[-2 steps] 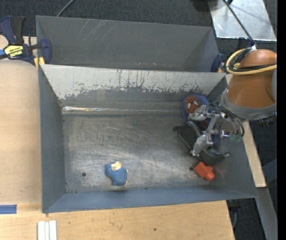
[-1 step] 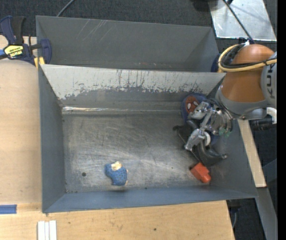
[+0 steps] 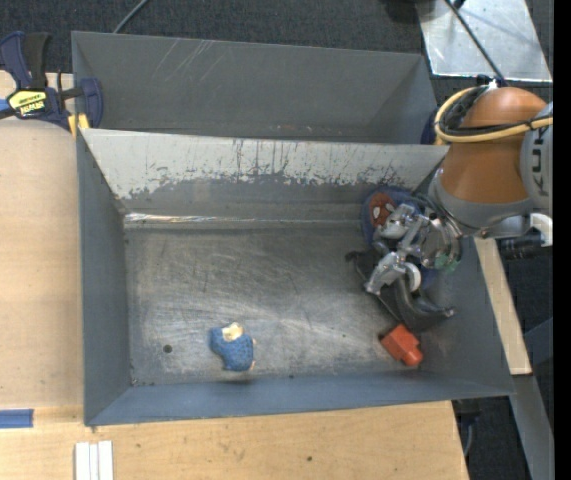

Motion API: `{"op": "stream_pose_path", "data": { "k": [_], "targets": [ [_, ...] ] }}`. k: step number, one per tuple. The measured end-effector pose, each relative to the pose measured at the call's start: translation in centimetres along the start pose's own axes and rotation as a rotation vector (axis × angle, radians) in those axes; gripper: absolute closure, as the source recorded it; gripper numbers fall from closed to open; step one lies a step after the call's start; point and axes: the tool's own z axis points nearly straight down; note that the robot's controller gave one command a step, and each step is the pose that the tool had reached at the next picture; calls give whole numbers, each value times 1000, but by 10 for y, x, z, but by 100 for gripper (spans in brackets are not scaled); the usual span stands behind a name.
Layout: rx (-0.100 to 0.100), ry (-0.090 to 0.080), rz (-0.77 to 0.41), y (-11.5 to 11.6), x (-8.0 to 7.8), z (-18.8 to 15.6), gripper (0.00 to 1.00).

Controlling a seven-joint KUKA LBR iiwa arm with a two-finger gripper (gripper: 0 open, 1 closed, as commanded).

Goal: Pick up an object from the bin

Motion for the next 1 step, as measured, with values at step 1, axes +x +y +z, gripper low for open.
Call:
{"op": "stream_pose_path", "data": {
  "k": [1],
  "targets": [
    [17, -46, 68, 6, 3, -120, 100]
  ]
}}
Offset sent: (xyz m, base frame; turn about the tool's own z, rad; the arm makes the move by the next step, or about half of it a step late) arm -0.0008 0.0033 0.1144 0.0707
